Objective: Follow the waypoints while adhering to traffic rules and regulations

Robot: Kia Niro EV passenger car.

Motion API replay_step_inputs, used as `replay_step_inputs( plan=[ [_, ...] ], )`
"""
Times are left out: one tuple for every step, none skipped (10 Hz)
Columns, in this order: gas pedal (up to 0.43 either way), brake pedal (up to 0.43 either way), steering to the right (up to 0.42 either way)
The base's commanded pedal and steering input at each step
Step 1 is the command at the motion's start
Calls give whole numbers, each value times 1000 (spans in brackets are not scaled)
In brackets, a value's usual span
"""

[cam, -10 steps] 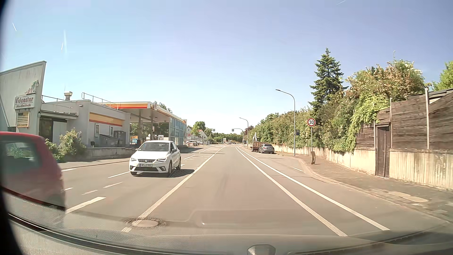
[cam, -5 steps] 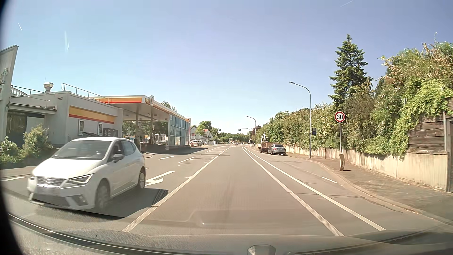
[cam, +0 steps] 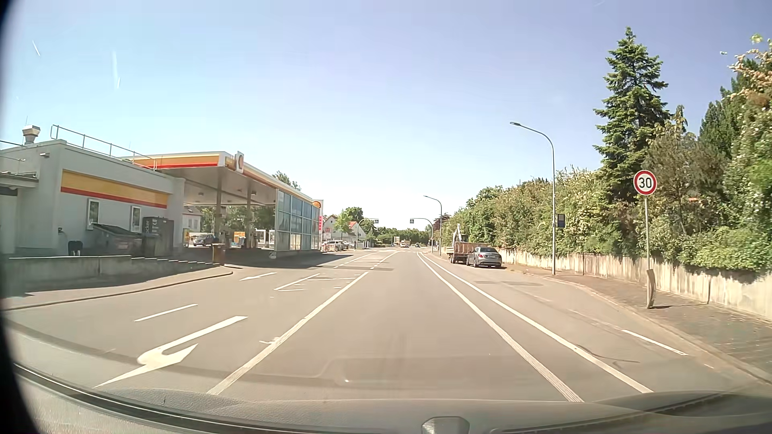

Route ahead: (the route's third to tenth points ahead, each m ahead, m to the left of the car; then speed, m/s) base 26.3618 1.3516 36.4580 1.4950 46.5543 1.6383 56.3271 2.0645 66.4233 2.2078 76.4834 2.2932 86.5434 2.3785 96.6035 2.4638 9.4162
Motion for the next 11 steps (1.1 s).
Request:
replay_step_inputs(
  plan=[
    [67,30,-1],
    [67,30,-2],
    [67,30,-5],
    [67,30,-5],
    [67,30,-5],
    [67,30,-5],
    [67,30,-5],
    [67,30,-4],
    [67,30,-4],
    [67,30,-4],
    [67,30,-4]
  ],
)
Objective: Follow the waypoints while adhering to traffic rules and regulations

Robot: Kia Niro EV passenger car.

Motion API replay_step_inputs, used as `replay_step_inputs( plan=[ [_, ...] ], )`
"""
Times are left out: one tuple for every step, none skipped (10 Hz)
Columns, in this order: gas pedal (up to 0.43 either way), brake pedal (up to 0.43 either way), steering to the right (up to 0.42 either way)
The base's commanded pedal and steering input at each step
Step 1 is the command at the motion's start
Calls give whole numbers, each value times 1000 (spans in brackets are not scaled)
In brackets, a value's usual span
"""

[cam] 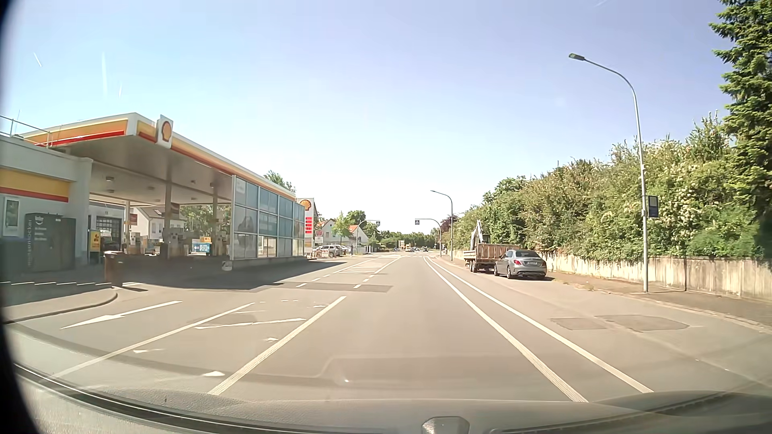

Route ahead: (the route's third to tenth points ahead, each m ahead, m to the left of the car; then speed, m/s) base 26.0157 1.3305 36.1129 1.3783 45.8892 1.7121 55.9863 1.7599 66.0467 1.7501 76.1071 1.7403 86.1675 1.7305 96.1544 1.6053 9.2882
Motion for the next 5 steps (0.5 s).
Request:
replay_step_inputs(
  plan=[
    [67,30,-3],
    [67,30,-3],
    [67,30,-3],
    [67,30,-2],
    [67,30,-2]
  ],
)
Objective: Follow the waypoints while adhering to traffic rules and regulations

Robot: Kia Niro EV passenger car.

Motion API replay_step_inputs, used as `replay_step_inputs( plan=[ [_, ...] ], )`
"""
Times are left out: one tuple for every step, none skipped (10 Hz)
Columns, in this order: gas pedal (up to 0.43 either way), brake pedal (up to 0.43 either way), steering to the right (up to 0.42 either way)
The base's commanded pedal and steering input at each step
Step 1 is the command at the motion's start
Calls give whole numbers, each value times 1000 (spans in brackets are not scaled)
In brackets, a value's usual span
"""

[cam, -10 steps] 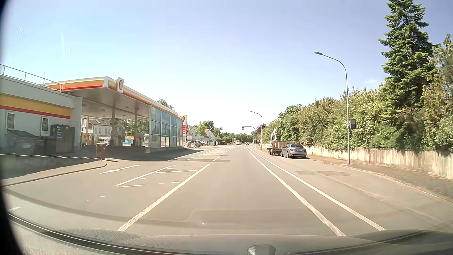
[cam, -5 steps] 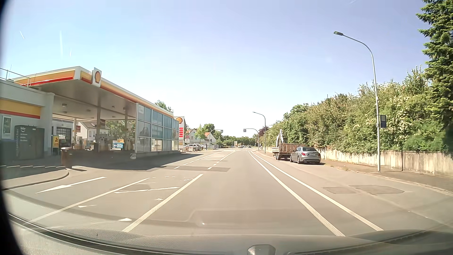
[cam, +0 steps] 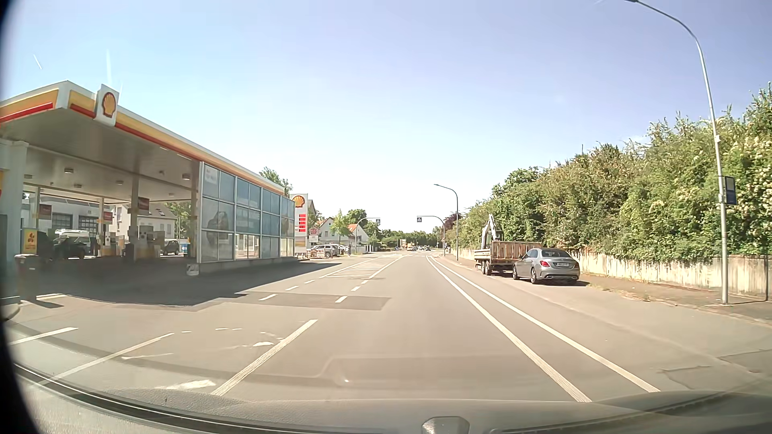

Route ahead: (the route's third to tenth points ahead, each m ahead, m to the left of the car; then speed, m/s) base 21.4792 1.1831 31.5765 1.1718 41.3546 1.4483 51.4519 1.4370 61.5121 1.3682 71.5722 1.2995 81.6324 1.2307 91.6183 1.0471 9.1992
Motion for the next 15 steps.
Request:
replay_step_inputs(
  plan=[
    [67,30,0],
    [67,30,1],
    [67,30,2],
    [67,30,2],
    [67,30,3],
    [59,30,3],
    [59,30,3],
    [59,30,2],
    [59,30,2],
    [59,30,3],
    [59,30,2],
    [59,30,3],
    [59,30,3],
    [59,30,3],
    [59,30,3]
  ],
)
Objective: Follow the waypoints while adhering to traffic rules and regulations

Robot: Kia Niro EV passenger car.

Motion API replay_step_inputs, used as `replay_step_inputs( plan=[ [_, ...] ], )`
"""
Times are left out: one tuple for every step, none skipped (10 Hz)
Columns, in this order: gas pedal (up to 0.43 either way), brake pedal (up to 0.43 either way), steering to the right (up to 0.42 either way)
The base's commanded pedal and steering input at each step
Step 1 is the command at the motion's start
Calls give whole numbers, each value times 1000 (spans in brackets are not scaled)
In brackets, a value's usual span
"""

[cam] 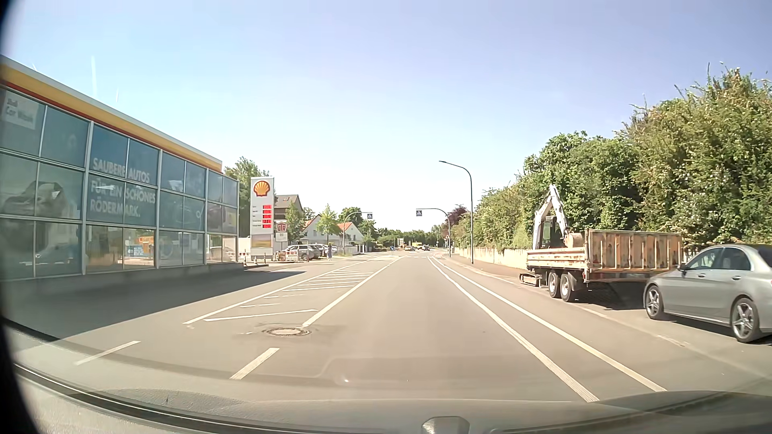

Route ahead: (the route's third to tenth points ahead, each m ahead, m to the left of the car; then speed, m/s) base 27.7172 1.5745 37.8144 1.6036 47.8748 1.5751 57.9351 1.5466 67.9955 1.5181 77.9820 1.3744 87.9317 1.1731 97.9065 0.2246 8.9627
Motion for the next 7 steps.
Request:
replay_step_inputs(
  plan=[
    [59,30,2],
    [59,30,3],
    [59,30,2],
    [59,30,3],
    [59,30,3],
    [59,30,3],
    [59,30,2]
  ],
)
